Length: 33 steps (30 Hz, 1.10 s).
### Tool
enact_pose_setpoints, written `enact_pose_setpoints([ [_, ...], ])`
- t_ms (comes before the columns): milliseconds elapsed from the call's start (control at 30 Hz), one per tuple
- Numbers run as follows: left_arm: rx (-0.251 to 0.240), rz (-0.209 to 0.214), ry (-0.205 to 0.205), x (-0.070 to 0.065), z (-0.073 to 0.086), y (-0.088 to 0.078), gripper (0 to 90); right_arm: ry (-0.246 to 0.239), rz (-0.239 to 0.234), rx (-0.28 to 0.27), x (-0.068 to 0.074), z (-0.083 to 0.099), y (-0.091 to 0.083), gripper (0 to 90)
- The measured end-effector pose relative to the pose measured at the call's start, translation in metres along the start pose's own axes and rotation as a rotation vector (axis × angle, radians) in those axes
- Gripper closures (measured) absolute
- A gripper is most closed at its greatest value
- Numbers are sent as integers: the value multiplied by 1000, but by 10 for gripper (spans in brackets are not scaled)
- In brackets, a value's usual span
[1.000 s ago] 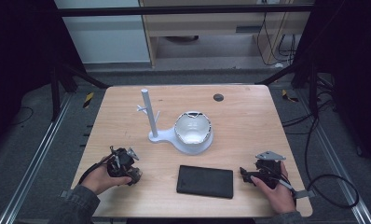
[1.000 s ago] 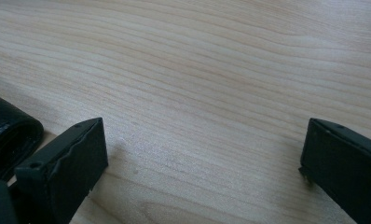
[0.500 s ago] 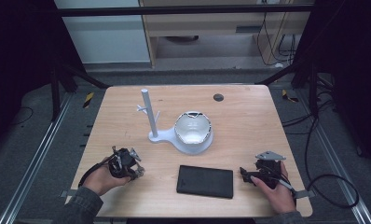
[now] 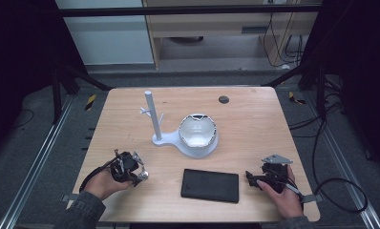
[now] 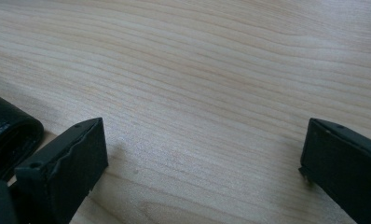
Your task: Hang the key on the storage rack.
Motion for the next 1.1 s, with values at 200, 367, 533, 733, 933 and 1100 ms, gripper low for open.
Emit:
enact_pose_setpoints([
  [200,6,-3,6,-1,2,0,809,-1,-1,0,0,0,0,6],
  [367,19,-8,24,-2,2,1,810,3,-4,1,0,0,0,6],
  [533,-11,0,6,0,2,-7,811,3,-4,0,0,0,0,6],
  [733,25,-5,33,-2,5,-8,813,3,-4,0,0,0,0,6],
  [933,-6,-17,25,1,4,-17,898,3,-4,1,1,0,0,6],
  [1100,12,-8,25,2,6,-17,898,3,-4,0,1,0,0,6],
])
Point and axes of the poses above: each handheld gripper's, and its own axes: y roughly forward along the jaws, z roughly out of its underside, x roughly to its left, the point moved 5 cm from there along y, roughly forward along the jaws, and after that the axes turned 6 degrees about -z, right-handed, at the moved point
